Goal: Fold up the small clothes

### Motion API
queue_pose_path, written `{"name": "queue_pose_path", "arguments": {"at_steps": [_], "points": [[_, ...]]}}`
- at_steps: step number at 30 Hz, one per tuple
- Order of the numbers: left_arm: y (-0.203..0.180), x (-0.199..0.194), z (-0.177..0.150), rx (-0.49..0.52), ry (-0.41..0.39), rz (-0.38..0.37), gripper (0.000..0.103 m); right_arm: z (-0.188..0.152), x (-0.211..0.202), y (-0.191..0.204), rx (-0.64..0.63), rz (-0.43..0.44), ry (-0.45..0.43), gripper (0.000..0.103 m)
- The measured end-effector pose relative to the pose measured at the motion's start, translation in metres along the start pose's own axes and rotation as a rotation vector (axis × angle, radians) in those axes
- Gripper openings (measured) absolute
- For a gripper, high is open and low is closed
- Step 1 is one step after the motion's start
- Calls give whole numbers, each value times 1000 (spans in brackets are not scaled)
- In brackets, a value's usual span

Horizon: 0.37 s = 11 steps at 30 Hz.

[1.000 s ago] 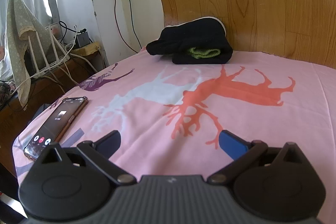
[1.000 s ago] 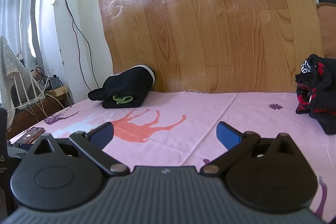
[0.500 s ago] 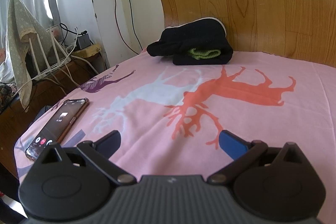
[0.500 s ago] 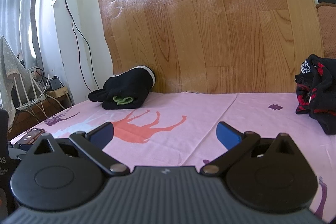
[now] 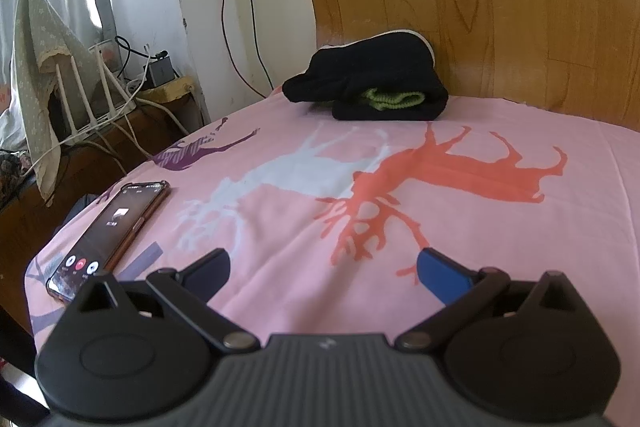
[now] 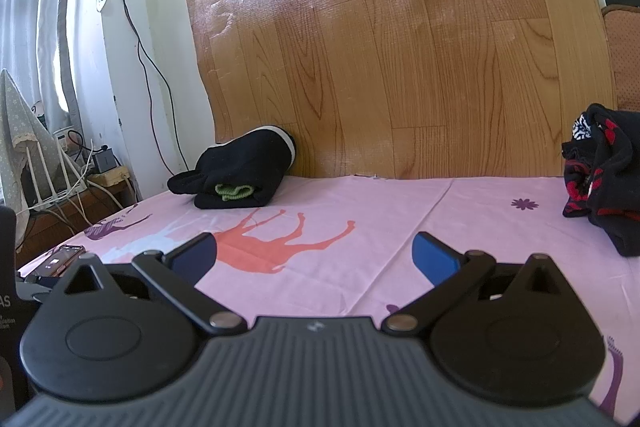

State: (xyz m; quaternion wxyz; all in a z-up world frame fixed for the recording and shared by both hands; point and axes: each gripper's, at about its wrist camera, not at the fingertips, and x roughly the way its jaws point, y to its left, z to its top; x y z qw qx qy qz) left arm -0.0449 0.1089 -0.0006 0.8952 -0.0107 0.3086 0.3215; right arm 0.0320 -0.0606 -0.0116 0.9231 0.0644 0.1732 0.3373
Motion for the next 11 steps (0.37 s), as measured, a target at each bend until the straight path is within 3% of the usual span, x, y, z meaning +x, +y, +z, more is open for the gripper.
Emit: {"name": "queue_pose_path", "arguments": {"at_steps": [11], "points": [[0,-3,0,7,-27,-25,103,1,-1,3,-6,14,-3,103]]}}
